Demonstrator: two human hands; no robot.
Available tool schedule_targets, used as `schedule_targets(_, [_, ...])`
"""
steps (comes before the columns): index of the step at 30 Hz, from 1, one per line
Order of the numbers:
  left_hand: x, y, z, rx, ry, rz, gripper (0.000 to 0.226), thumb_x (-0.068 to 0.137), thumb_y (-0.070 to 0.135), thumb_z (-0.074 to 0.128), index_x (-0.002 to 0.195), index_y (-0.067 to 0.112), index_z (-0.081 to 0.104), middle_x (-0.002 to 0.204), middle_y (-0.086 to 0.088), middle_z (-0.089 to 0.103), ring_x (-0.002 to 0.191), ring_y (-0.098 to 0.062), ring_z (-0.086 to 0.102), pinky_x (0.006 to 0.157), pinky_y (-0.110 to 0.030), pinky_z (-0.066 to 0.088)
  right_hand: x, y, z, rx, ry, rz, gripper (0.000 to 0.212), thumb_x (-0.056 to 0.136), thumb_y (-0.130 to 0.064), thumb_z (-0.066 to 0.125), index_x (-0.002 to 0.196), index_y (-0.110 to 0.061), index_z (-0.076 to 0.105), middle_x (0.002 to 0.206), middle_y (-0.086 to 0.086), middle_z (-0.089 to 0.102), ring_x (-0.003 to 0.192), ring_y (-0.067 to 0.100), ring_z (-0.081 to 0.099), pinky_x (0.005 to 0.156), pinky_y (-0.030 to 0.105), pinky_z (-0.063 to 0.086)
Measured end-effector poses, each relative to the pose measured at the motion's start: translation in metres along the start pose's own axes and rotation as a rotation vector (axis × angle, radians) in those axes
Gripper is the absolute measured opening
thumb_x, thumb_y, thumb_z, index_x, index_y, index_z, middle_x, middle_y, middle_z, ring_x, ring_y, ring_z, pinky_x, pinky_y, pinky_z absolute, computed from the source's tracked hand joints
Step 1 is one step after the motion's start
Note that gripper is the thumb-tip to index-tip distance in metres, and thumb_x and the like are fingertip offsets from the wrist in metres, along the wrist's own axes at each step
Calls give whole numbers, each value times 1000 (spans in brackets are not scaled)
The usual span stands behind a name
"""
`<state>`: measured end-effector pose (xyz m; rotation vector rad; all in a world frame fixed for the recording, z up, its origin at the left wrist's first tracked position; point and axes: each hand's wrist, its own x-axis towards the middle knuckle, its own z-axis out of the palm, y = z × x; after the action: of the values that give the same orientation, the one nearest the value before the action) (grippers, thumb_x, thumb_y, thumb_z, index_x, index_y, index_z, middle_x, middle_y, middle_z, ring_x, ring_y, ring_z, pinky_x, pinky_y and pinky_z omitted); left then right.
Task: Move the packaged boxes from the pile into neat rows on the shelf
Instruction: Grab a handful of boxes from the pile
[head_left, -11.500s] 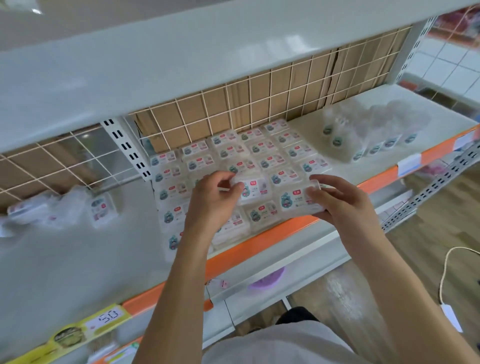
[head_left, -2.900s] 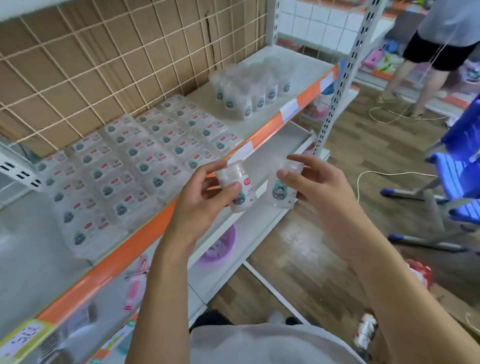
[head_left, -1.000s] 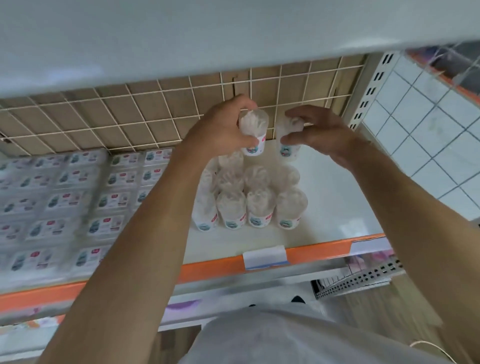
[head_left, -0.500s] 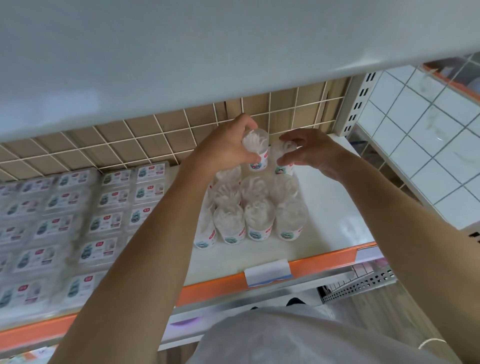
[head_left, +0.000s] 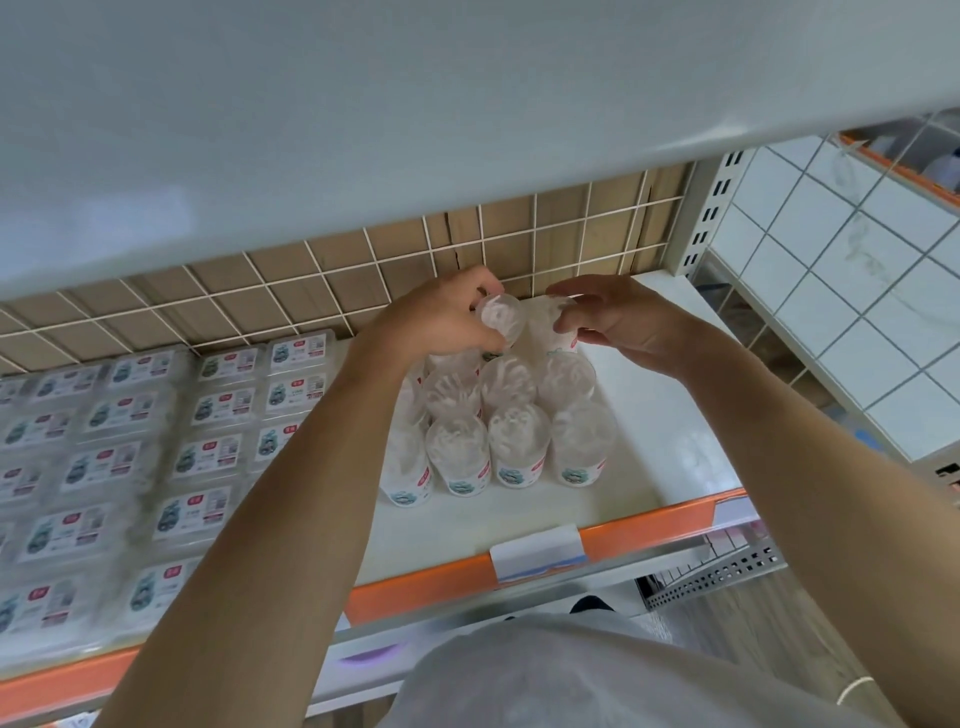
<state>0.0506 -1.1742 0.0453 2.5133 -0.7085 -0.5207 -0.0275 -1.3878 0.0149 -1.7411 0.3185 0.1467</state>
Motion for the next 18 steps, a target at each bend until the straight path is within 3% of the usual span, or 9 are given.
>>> schedule_targets(3, [3, 1, -2, -30, -28, -10, 54, 80, 47, 72, 130, 40, 52, 123, 13, 57, 112, -10, 57, 101, -34, 47, -3, 3, 0, 41, -18, 10, 42, 73, -20, 78, 115, -18, 71, 116, 6, 71, 111, 20, 65, 104, 38, 50])
schedule_targets(6, [9, 1, 1, -48, 50, -20, 42, 88, 60, 62, 120, 33, 60, 104, 14, 58, 98, -10, 57, 86, -28, 45, -7, 9, 1, 55, 33, 3, 22, 88, -21, 73, 108, -12, 72, 101, 7, 69, 94, 18, 64, 103, 42, 50])
schedule_targets(11, [22, -13, 9, -39, 136, -16, 31, 95, 53, 55, 109, 25, 60, 98, 3, 62, 86, -17, 57, 73, -30, 42, -8, 15, 4, 49, 97, 1, 23, 91, -29, 72, 109, -16, 73, 105, 7, 74, 95, 19, 70, 99, 38, 54])
schedule_targets(14, [22, -16, 10, -72, 118, 12, 27, 95, 49, 59, 107, 25, 63, 91, 9, 62, 84, -14, 58, 76, -31, 46, -8, 16, 6, 44, 128, -9, 23, 90, -30, 72, 109, -16, 73, 110, 11, 73, 102, 23, 70, 95, 36, 56])
schedule_targets(18, [18, -15, 8, -132, 33, 94, 22, 93, 41, 66, 103, 23, 73, 97, 9, 73, 94, -9, 67, 89, -32, 52, -8, 19, 6, 46, 134, -11, 26, 89, -33, 73, 111, -19, 74, 108, 6, 74, 101, 21, 70, 85, 29, 55])
